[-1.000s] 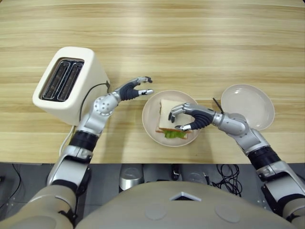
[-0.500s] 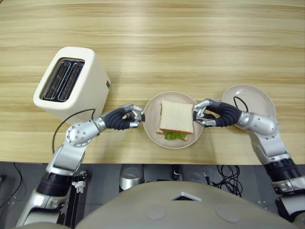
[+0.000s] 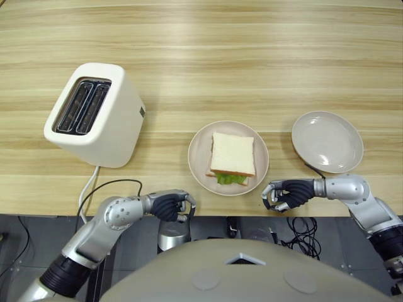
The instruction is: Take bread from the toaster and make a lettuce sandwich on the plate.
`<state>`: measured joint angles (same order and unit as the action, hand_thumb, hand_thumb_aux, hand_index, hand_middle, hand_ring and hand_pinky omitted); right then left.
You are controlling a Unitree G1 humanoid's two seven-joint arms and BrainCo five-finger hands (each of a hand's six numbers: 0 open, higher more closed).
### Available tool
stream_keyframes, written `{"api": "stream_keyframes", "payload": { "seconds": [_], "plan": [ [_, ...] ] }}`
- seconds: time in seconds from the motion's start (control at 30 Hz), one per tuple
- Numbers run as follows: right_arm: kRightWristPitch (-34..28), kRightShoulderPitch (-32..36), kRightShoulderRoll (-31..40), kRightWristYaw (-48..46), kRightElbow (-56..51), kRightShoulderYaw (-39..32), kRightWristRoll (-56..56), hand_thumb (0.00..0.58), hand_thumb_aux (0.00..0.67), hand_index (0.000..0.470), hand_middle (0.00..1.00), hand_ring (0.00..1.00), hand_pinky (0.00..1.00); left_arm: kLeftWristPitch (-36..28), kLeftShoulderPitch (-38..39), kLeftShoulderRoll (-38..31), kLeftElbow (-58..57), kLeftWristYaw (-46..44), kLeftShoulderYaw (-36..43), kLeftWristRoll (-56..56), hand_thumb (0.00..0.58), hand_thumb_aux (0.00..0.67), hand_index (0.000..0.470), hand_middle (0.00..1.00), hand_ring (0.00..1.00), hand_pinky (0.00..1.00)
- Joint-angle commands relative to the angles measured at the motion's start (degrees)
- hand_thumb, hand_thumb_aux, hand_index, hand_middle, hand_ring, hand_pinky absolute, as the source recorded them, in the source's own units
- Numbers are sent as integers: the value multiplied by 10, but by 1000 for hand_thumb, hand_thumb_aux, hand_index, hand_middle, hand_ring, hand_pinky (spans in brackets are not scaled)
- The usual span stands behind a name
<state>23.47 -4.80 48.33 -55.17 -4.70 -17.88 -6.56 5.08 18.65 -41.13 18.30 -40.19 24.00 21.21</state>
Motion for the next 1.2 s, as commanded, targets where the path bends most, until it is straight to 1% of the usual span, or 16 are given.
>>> {"api": "stream_keyframes", "payload": {
  "seconds": [0.03,0.2,0.37,0.5,0.57,0.67,0.8,0.93,1.07,1.13,1.2],
  "plan": [
    [27,39,-27,65,-29,-29,-111,580,670,460,1000,1000,1000,9,-31,24,-36,33,40,85,580,670,460,1000,1000,1000],
    [64,114,-69,154,-107,-70,-232,580,670,460,1000,1000,1000,18,-104,94,-99,108,59,148,580,670,460,1000,1000,1000],
    [89,197,-113,210,-192,-105,-293,580,670,460,1000,1000,1000,27,-171,132,-170,141,56,158,580,670,460,1000,1000,1000],
    [107,276,-157,271,-305,-138,-339,580,670,460,1000,1000,1000,33,-234,140,-258,164,55,171,580,670,460,1000,1000,1000],
    [115,311,-180,296,-364,-149,-348,580,670,460,1000,1000,1000,42,-273,138,-316,190,55,184,580,670,460,1000,1000,1000],
    [124,366,-215,340,-461,-163,-360,580,670,460,1000,1000,1000,58,-313,146,-404,212,51,172,580,670,460,1000,1000,1000],
    [115,446,-264,416,-608,-179,-375,580,670,460,1000,1000,1000,86,-371,177,-547,255,58,167,580,670,460,1000,1000,1000],
    [95,477,-295,443,-689,-186,-375,580,670,460,1000,1000,1000,114,-444,222,-697,315,64,171,580,670,460,1000,1000,1000],
    [90,484,-309,458,-713,-182,-367,580,670,460,1000,1000,1000,136,-482,248,-785,357,59,163,580,670,460,1000,1000,1000],
    [109,482,-311,456,-714,-168,-349,580,670,460,1000,1000,1000,151,-482,253,-798,364,57,157,580,670,460,1000,1000,1000],
    [156,475,-311,436,-705,-130,-301,580,670,460,1000,1000,1000,163,-474,249,-791,372,56,152,580,670,460,1000,1000,1000]
  ]
}}
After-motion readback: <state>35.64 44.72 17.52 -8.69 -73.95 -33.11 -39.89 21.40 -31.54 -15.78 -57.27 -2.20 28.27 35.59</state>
